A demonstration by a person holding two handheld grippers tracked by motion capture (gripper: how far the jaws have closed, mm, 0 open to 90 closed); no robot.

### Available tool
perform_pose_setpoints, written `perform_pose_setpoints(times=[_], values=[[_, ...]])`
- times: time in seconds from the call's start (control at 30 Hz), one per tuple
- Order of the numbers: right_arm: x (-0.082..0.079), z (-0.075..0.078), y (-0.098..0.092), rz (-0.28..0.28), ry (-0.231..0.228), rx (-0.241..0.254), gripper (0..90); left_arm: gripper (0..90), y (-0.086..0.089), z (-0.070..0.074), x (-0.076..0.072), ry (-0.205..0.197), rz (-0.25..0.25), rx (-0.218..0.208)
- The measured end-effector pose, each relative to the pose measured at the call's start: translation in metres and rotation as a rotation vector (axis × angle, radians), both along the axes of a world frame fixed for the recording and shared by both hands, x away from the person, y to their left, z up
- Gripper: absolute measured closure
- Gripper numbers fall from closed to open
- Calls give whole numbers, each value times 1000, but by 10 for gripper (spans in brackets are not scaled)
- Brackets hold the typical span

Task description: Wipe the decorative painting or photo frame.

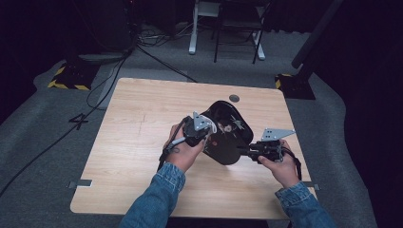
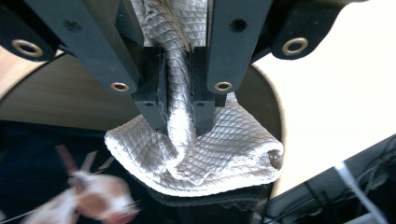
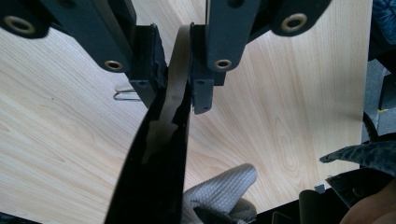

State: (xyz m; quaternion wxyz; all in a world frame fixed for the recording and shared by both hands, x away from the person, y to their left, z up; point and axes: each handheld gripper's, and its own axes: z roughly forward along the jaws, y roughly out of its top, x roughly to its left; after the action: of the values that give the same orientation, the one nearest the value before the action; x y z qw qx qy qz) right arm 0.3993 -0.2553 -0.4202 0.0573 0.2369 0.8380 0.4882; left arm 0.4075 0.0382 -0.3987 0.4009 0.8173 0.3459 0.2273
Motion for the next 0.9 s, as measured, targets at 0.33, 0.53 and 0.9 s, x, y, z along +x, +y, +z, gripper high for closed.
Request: perform_pose_setpoints(times=[0.33, 0.53, 0.9], values=[[0, 0, 0, 6, 5, 3, 777, 797, 19, -8, 12, 24, 69, -10], [0, 0, 0, 7, 5, 4, 776, 797, 28, -14, 17, 42, 105, -11], [0, 0, 1, 5, 5, -1, 776, 797, 14, -13, 9, 64, 5, -44]])
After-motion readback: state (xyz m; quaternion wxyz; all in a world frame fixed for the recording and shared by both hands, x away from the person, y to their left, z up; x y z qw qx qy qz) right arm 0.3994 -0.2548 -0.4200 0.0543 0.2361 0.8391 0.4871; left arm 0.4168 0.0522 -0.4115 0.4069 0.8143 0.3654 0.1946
